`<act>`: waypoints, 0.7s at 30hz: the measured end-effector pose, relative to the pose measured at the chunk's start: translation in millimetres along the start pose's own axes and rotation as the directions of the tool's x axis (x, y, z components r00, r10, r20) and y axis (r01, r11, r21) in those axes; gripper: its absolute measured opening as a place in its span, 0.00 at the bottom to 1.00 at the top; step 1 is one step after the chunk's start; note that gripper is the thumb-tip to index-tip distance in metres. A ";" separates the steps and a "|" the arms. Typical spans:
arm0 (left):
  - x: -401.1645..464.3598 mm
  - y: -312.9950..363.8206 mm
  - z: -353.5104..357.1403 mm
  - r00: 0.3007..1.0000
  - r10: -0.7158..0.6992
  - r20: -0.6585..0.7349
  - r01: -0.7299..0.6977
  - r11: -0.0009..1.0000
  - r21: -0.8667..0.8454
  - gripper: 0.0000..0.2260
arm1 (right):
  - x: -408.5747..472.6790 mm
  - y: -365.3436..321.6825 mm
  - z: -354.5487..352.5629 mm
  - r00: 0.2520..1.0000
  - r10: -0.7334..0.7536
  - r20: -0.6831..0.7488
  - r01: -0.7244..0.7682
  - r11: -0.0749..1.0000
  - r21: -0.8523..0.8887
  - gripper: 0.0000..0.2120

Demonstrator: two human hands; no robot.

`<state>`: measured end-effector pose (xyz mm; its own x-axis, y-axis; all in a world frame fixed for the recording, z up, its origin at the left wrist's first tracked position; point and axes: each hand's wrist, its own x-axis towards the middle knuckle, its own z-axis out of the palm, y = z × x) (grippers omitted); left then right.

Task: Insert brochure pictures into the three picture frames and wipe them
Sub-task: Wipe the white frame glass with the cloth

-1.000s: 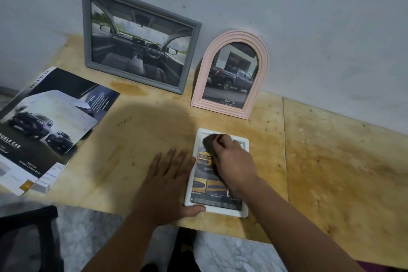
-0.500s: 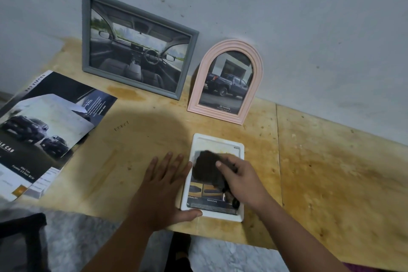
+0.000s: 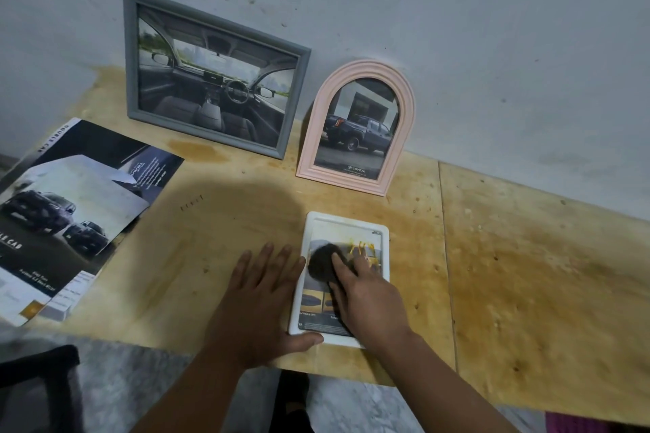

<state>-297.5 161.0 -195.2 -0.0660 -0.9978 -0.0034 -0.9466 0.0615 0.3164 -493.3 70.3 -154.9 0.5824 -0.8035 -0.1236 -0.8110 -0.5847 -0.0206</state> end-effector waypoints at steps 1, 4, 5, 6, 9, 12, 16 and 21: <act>0.2 -0.3 -0.1 1.000 -0.002 0.007 0.002 1.000 0.000 0.51 | -7.7 -2.2 -0.7 1.000 -0.019 0.017 0.019 1.000 0.010 0.24; -0.1 -0.4 -0.4 1.000 -0.002 0.022 0.002 1.000 0.003 0.51 | -26.0 -5.7 -19.1 0.984 -0.023 0.177 -0.013 0.979 0.204 0.22; 0.1 -0.2 -0.4 1.000 -0.002 0.025 0.002 1.000 0.004 0.51 | -26.3 -3.6 -27.7 0.970 -0.039 0.241 -0.040 0.949 0.313 0.21; 0.1 -0.1 -0.7 1.000 -0.004 0.026 0.004 1.000 0.005 0.51 | -23.2 -0.5 -35.7 0.959 -0.044 0.279 -0.087 0.894 0.439 0.19; 0.6 0.7 -1.1 1.000 -0.008 0.028 0.008 1.000 0.007 0.52 | 5.6 15.5 -47.2 0.971 0.088 0.221 -0.212 0.741 0.638 0.16; 1.0 1.2 -1.2 0.999 -0.010 0.031 0.009 1.000 0.022 0.52 | 44.3 26.4 -34.7 0.974 0.216 0.074 -0.225 0.858 0.463 0.17; 1.6 0.9 -0.1 1.000 -0.005 0.028 0.005 1.000 0.021 0.52 | 46.9 9.4 -19.2 0.983 0.164 0.078 -0.178 0.957 0.228 0.17; 0.8 -0.5 -0.8 0.999 -0.001 0.046 0.000 1.000 0.014 0.52 | -23.1 -4.4 -18.3 0.981 -0.059 0.186 0.010 0.968 0.250 0.22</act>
<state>-296.9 160.2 -194.6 -0.0797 -0.9957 -0.0474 -0.9509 0.0617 0.3032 -502.2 89.4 -133.8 0.6084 -0.7329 -0.3045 -0.7930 -0.5462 -0.2696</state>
